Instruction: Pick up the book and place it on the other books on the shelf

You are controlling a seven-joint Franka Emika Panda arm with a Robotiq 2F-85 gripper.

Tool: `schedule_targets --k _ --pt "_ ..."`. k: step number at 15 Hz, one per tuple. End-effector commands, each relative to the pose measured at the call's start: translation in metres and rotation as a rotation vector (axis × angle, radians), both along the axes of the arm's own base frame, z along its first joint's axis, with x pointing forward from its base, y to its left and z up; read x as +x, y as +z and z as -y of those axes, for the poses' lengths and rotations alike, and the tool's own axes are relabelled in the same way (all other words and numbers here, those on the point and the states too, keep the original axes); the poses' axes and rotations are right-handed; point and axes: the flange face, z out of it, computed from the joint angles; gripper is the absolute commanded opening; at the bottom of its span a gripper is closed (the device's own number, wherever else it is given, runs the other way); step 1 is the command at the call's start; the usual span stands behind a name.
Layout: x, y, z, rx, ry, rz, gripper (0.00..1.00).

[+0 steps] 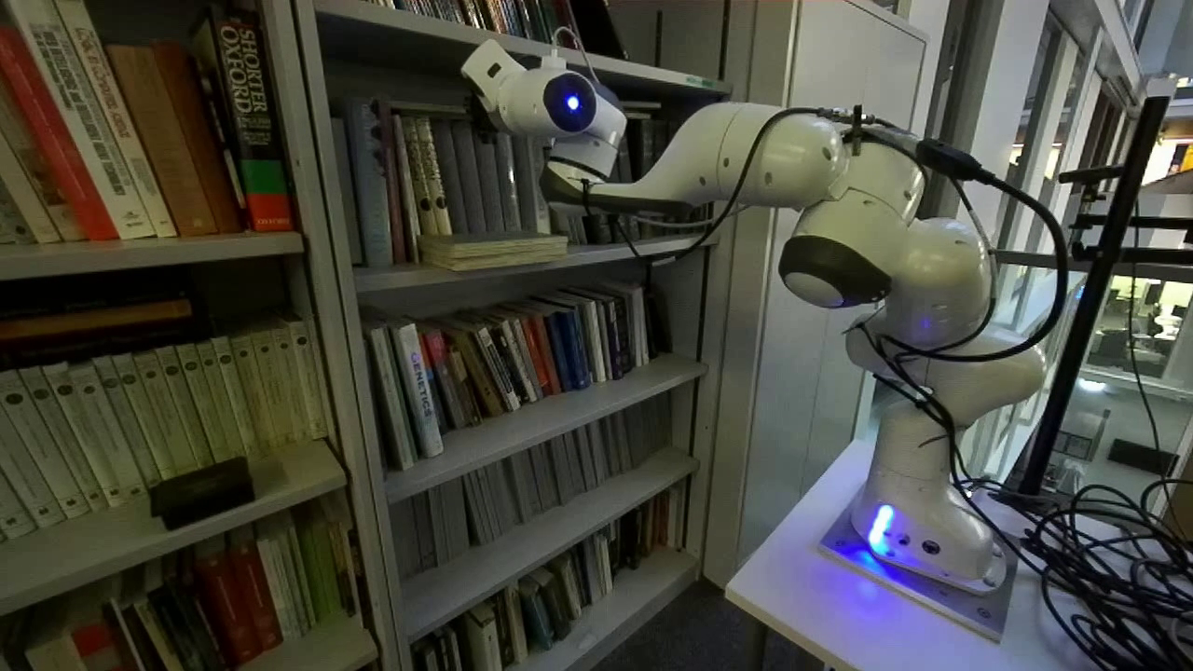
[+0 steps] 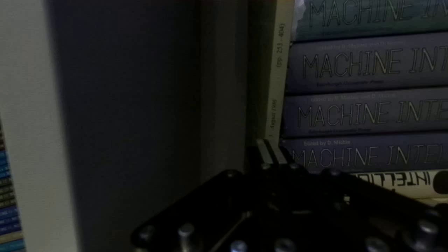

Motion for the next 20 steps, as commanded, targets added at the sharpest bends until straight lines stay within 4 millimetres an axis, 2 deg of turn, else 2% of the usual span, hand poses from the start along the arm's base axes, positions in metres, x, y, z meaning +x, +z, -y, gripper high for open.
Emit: schedule_targets --k 1,14,20 --pt "0.007 0.01 0.003 -0.016 0.019 0.005 0.0" --pt "0.023 0.014 0.005 -0.02 -0.004 0.062 0.0" --pt "0.016 0.01 0.01 -0.003 -0.003 0.041 0.0"
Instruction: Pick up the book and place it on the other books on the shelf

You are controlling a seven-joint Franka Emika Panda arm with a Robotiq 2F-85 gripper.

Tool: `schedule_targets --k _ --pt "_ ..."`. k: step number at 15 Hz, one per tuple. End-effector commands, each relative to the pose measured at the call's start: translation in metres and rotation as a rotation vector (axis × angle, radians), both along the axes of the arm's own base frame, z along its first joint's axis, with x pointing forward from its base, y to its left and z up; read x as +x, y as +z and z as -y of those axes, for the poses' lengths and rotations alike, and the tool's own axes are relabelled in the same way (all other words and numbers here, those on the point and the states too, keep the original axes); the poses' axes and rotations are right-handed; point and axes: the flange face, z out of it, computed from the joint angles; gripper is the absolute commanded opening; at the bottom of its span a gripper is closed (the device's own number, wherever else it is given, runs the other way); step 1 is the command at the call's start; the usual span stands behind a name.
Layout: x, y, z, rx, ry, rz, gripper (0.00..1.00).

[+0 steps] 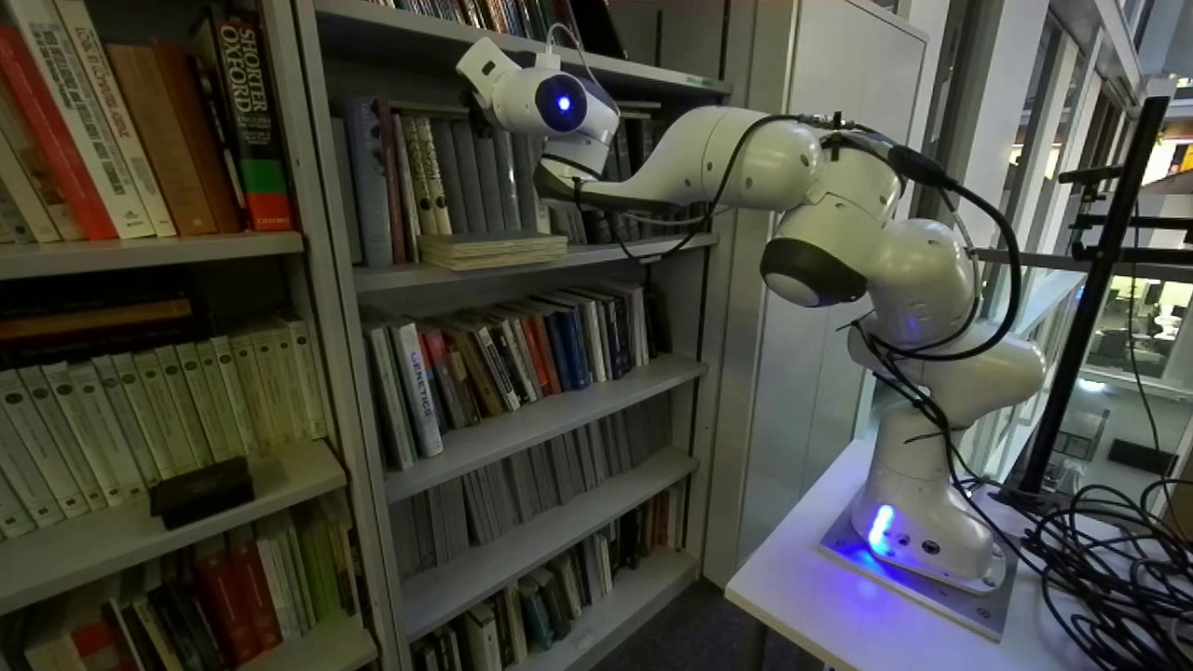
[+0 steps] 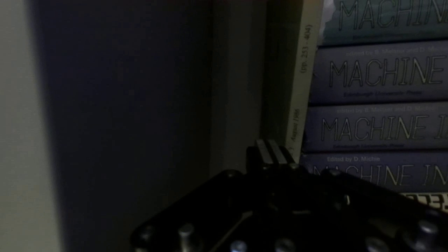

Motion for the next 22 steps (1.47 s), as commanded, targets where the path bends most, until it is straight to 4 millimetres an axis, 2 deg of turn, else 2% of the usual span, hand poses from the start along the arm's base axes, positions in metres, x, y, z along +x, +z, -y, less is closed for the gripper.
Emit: schedule_targets --k 1,8,13,22 --pt "-0.006 0.002 0.004 0.01 0.006 0.006 0.0" --pt "-0.013 -0.009 0.0 0.006 0.012 -0.014 0.0" --pt "-0.004 -0.018 0.001 -0.018 0.011 0.002 0.0" --pt "0.011 -0.02 0.006 -0.01 -0.016 0.09 0.0"
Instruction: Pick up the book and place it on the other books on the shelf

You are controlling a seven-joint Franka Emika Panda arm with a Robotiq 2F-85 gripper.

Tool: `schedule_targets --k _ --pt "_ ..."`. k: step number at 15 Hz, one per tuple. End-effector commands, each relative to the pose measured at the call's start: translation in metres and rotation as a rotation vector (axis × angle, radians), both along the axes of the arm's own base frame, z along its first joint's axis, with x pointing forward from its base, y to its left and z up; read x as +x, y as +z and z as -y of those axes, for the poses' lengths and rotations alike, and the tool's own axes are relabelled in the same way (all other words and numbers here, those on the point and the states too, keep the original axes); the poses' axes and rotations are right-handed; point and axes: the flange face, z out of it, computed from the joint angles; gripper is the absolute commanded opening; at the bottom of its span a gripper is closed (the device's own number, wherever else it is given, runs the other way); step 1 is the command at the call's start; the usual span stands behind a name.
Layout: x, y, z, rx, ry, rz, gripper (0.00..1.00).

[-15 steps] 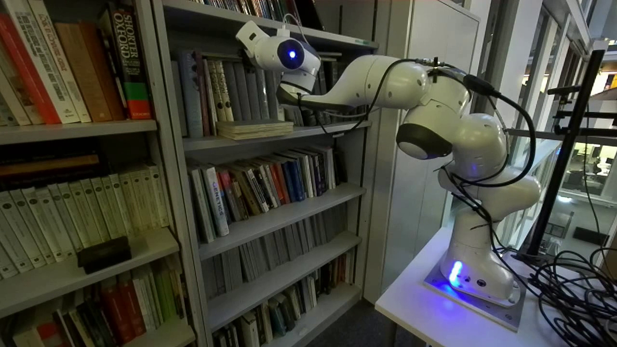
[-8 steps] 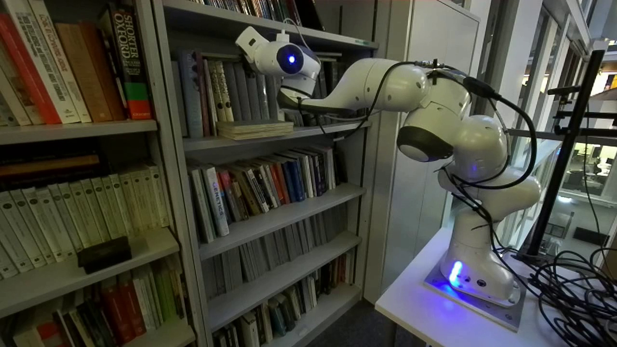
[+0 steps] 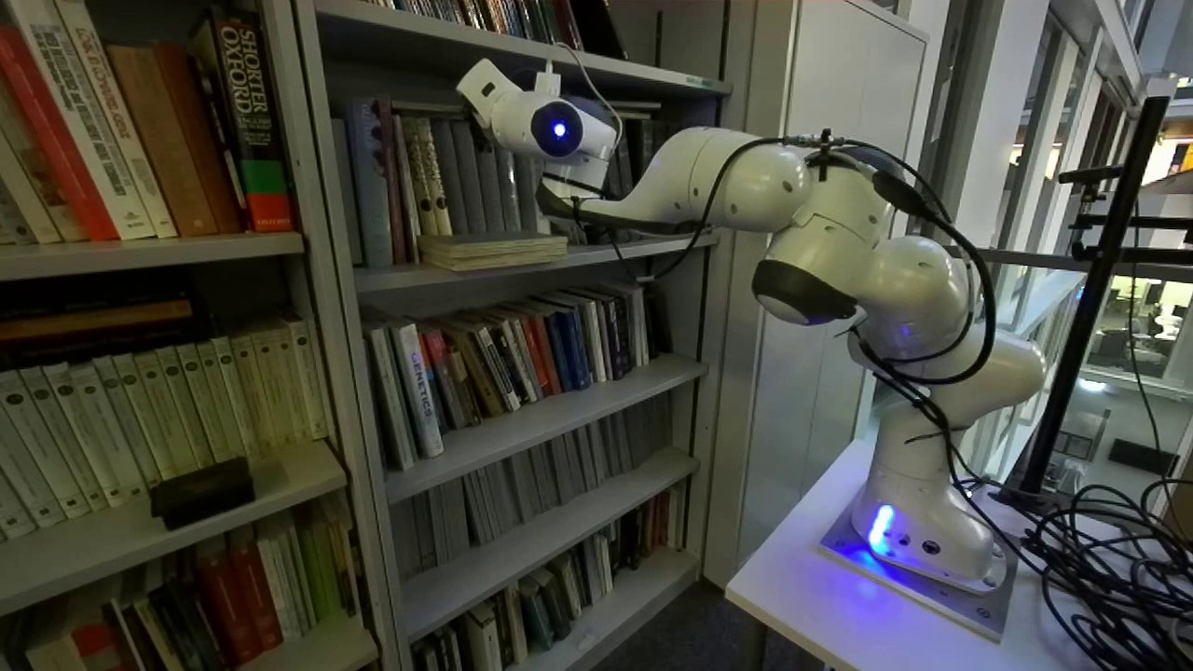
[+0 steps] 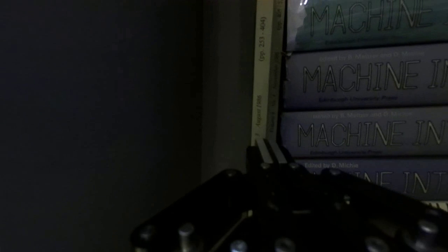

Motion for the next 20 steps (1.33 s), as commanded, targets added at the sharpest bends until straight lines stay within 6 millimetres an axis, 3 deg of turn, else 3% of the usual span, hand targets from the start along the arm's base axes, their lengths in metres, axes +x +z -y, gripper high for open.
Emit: schedule_targets --k 1,13,20 --pt "0.007 0.004 0.005 -0.015 0.001 0.061 0.0" --pt "0.022 -0.003 0.008 -0.049 -0.012 0.056 0.0" --pt "0.036 -0.007 -0.001 -0.048 0.003 0.049 0.0"
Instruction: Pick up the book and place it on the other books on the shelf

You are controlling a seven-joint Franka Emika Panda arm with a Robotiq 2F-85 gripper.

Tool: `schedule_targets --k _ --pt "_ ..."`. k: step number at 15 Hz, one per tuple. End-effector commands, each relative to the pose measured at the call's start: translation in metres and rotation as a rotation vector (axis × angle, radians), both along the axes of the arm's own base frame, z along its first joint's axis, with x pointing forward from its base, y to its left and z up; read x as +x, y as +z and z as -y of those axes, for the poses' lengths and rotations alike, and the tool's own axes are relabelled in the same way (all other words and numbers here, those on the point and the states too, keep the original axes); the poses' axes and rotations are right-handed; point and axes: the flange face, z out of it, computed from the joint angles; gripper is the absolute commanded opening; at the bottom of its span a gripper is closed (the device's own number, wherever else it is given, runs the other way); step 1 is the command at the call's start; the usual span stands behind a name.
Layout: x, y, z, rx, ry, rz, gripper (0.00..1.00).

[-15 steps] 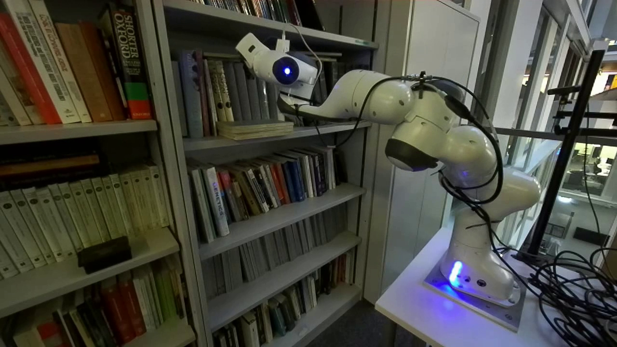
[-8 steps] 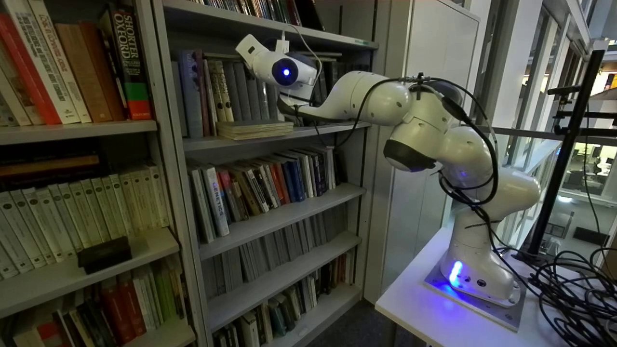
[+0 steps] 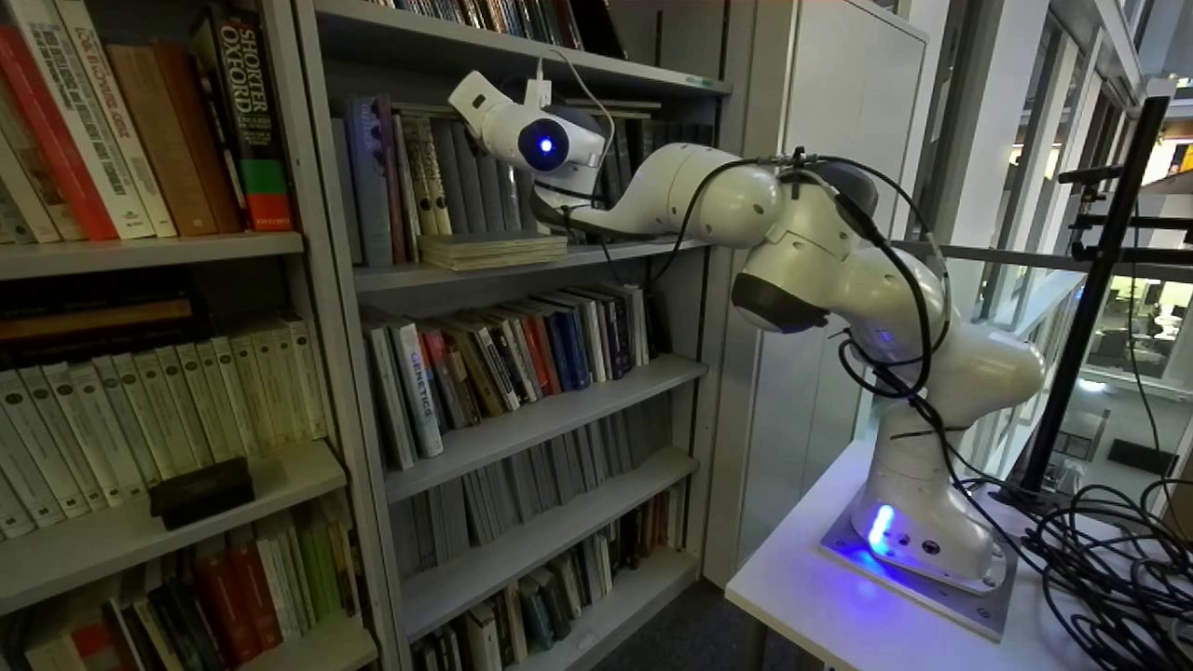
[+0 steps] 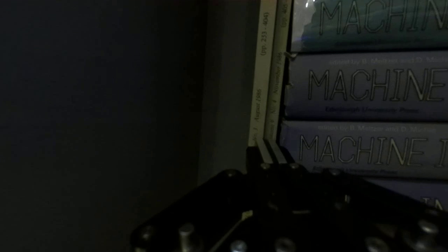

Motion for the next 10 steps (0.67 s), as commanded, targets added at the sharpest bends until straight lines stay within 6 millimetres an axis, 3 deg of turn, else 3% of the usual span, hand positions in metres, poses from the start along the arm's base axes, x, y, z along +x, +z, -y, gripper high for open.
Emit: schedule_targets --k 1,5,10 --pt "0.011 0.004 -0.002 -0.004 0.026 0.011 0.0" --pt "0.011 0.003 -0.003 -0.008 0.033 0.011 0.0" --pt "-0.016 0.003 -0.007 0.039 0.089 -0.056 0.0"
